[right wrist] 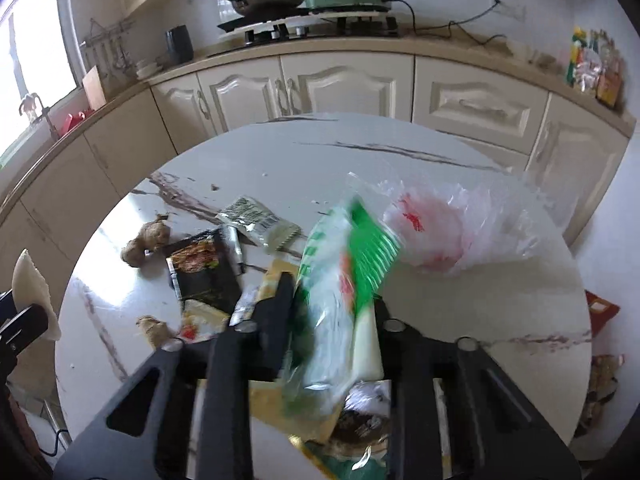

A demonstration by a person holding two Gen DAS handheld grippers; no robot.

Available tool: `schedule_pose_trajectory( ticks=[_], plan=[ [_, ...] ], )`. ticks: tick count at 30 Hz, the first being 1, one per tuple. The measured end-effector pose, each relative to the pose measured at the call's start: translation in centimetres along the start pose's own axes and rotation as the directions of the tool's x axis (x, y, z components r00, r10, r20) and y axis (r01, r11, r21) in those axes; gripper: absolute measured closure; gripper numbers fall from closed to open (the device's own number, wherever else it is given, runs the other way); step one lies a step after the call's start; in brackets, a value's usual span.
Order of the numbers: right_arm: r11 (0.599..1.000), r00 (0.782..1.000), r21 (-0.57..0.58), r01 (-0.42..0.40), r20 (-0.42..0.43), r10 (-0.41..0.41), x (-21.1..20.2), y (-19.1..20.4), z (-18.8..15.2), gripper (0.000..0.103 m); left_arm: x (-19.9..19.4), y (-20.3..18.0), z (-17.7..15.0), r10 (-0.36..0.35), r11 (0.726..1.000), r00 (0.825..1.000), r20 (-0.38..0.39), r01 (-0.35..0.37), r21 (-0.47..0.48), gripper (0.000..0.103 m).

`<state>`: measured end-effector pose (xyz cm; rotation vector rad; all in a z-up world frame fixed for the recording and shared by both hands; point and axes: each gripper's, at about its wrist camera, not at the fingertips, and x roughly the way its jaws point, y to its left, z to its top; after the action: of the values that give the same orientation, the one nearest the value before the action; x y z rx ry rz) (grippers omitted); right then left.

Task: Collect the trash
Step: 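Grasp the white bun with the left tool while the right tool grasps the green-checked packet, then carry both items over the blue bin and open both tools to drop them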

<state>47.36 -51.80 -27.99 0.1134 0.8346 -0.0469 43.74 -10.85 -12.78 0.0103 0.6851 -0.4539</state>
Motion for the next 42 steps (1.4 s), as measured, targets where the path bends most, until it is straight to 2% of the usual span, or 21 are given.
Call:
schedule_pose_trajectory(
  ticks=[4,7,9,11,14,19,23,26,29,31,32,33,34,36,37,38,42],
  plan=[
    [0.999,0.998,-0.029,0.015,0.065,-0.013,-2.6,1.9,0.1,0.085,-1.8,1.6,-0.4,0.004,1.0,1.0,0.022,-0.004,-0.023,0.049],
    [0.998,0.993,-0.056,-0.003,0.116,0.009,-4.7,4.3,0.4,0.085,-3.6,3.2,-0.9,0.005,0.999,0.999,0.047,-0.003,-0.045,0.049],
    [0.995,0.988,-0.092,-0.029,0.147,0.042,-6.2,6.6,0.6,0.085,-5.0,4.7,-1.5,0.017,0.998,0.998,0.061,-0.013,-0.063,0.049],
    [0.986,0.98,-0.15,-0.074,0.173,0.1,-7.9,10.5,0.4,0.085,-6.4,6.5,-2.2,0.042,0.996,0.996,0.074,-0.036,-0.084,0.049],
    [0.963,0.967,-0.232,-0.14,0.175,0.183,-8.7,15.9,0.0,0.085,-8.5,9.9,-3.7,0.101,0.989,0.992,0.077,-0.091,-0.114,0.049],
    [0.888,0.936,-0.365,-0.279,0.103,0.337,-7.3,27.2,-2.4,0.085,-11.1,16.5,-6.8,0.208,0.965,0.978,0.027,-0.201,-0.166,0.048],
    [0.828,0.919,-0.43,-0.36,-0.014,0.393,-3.5,34.7,-5.2,0.085,-10.6,22.6,-10.6,0.286,0.926,0.954,-0.087,-0.298,-0.231,0.048],
    [0.799,0.914,-0.456,-0.393,-0.101,0.392,0.3,38.5,-7.5,0.085,-8.6,26.1,-13.7,0.29,0.904,0.939,-0.184,-0.332,-0.27,0.048],
    [0.783,0.908,-0.459,-0.42,-0.211,0.363,6.1,41.9,-10.1,0.085,-5.2,29.2,-17.2,0.265,0.884,0.915,-0.304,-0.356,-0.301,0.048],
    [0.788,0.904,-0.448,-0.423,-0.275,0.329,9.9,43.0,-11.6,0.085,-2.5,31.1,-19.3,0.228,0.877,0.902,-0.366,-0.354,-0.326,0.048],
    [0.79,0.903,-0.449,-0.417,-0.3,0.307,11.8,43.5,-12.3,0.085,-0.7,31.9,-20.7,0.209,0.871,0.884,-0.417,-0.363,-0.332,0.048],
    [0.792,0.897,-0.443,-0.42,-0.339,0.285,13.9,43.9,-13.0,0.085,0.5,32.4,-21.3,0.21,0.87,0.869,-0.448,-0.375,-0.32,0.048],
    [0.798,0.879,-0.416,-0.436,-0.389,0.277,16.7,44.3,-14.0,0.085,1.8,32.8,-22.1,0.214,0.871,0.854,-0.475,-0.386,-0.303,0.049],
    [0.807,0.863,-0.406,-0.429,-0.448,0.234,20.0,45.0,-15.4,0.085,4.7,33.6,-23.8,0.17,0.878,0.833,-0.527,-0.371,-0.303,0.049],
    [0.813,0.85,-0.397,-0.427,-0.483,0.21,22.1,45.1,-16.3,0.085,6.1,34.0,-24.5,0.15,0.881,0.816,-0.558,-0.366,-0.299,0.049],
    [0.818,0.837,-0.385,-0.428,-0.509,0.199,23.9,45.1,-17.0,0.085,7.8,34.3,-25.4,0.156,0.883,0.793,-0.589,-0.379,-0.277,0.048],
    [0.837,0.806,-0.355,-0.416,-0.57,0.158,28.6,45.1,-18.5,0.085,11.4,35.1,-27.0,0.126,0.887,0.755,-0.644,-0.377,-0.268,0.043]
  ],
)
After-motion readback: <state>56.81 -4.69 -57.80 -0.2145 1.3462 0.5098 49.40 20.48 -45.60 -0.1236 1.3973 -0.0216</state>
